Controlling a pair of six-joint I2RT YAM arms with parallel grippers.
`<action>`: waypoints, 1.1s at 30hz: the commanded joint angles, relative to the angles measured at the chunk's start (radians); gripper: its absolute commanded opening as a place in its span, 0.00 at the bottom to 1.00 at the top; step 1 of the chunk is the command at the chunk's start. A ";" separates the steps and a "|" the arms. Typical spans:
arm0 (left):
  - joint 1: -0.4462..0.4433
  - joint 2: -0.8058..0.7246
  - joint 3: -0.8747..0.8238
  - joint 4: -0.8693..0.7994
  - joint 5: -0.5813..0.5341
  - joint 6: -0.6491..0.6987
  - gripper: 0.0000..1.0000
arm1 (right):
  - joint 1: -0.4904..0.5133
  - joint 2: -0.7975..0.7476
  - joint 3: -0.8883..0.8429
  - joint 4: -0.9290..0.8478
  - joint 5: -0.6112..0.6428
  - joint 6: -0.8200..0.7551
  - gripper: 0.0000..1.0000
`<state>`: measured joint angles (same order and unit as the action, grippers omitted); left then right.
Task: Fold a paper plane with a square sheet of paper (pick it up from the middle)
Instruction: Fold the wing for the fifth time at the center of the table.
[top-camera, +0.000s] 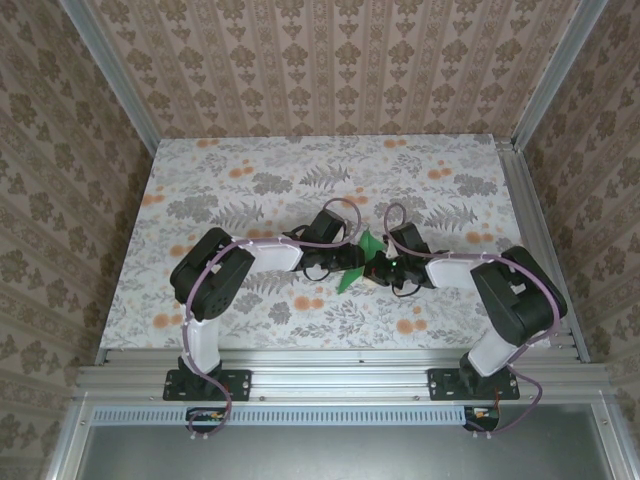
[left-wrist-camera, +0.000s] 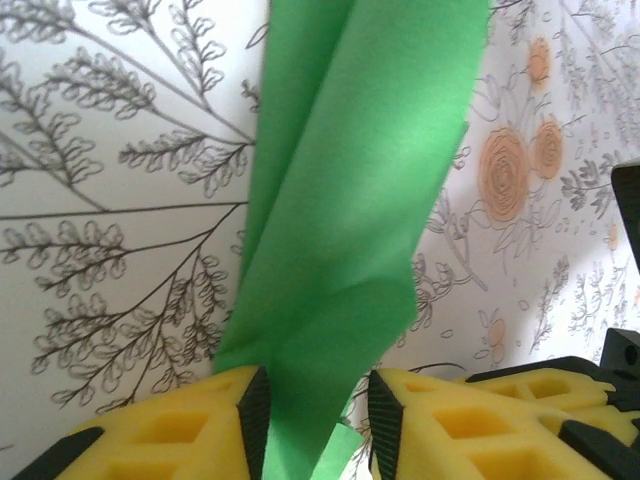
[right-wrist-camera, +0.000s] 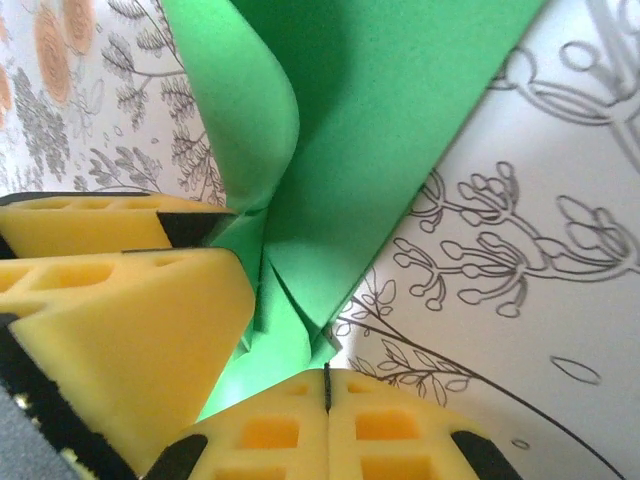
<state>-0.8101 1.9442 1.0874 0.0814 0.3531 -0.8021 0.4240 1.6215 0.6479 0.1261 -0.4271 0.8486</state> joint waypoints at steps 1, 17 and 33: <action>-0.011 0.009 -0.019 0.052 0.042 0.027 0.44 | -0.030 -0.058 -0.020 0.007 -0.042 0.020 0.08; -0.006 0.001 -0.039 0.103 0.083 0.044 0.42 | -0.147 0.021 -0.035 0.272 -0.205 0.161 0.29; -0.006 -0.016 -0.016 0.049 0.085 0.073 0.34 | -0.146 0.061 -0.015 0.135 -0.148 0.070 0.17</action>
<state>-0.8024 1.9442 1.0645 0.1864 0.4068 -0.7734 0.2790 1.6844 0.6102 0.3325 -0.6151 0.9749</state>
